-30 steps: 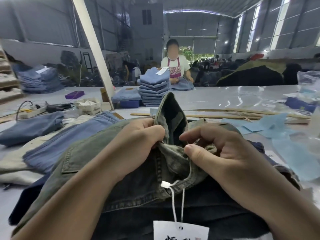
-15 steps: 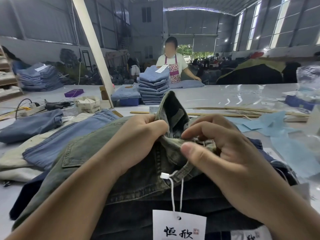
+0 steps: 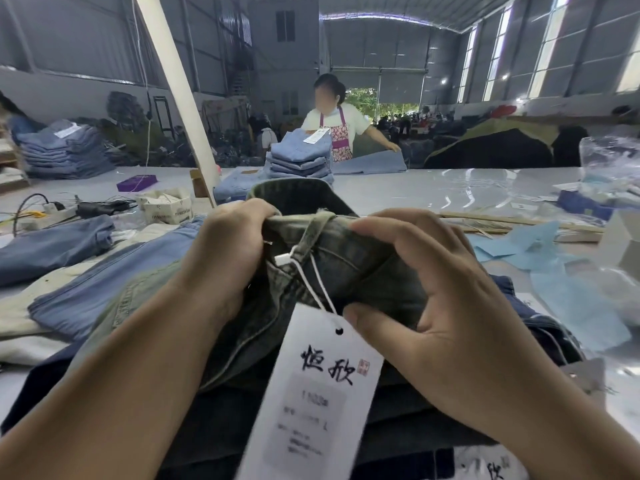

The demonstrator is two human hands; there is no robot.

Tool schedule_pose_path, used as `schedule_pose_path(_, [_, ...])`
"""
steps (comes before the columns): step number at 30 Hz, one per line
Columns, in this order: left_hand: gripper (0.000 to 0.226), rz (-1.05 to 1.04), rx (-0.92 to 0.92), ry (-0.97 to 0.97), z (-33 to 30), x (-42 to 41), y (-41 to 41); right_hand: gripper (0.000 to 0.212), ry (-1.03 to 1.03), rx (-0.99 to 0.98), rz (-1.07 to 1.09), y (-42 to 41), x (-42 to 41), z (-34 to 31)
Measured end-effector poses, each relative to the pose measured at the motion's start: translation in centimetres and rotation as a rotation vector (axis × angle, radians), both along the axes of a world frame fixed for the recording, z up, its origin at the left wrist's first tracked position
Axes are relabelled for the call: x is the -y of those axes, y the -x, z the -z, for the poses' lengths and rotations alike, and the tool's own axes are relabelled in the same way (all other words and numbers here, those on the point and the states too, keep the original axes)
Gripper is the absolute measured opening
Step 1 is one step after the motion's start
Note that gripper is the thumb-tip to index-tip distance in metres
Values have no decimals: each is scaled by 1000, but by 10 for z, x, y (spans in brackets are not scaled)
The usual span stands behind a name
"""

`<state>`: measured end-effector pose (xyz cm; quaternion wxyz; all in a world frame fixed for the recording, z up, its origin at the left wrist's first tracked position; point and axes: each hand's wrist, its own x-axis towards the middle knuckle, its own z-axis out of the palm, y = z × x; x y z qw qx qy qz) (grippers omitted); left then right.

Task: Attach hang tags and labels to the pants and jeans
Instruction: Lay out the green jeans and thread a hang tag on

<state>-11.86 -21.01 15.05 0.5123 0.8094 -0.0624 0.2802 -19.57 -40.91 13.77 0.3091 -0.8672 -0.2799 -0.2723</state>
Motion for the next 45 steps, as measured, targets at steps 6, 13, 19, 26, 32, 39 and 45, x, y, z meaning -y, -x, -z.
schedule_pose_path(6, [37,273,-265,361,-5,6,13,53,-5,2,69,-7,-2,2])
schedule_pose_path(13, [37,713,-286,-298,-15,2,36,28,9,73,178,-24,-15,-17])
schedule_pose_path(19, [16,434,-435,394,-13,-21,22,36,-195,14,177,-34,-16,-15])
schedule_pose_path(26, [19,435,-425,404,-8,-18,20,35,-120,-212,-36,-23,-16,-16])
schedule_pose_path(32, [51,412,-273,26,-11,2,33,23,48,-207,21,-26,-20,-15])
schedule_pose_path(39, [46,67,49,-77,-4,4,37,13,-148,-247,-37,-28,-5,-16])
schedule_pose_path(45, [39,372,147,-290,-1,1,48,17,-247,-208,-19,-23,-1,-16])
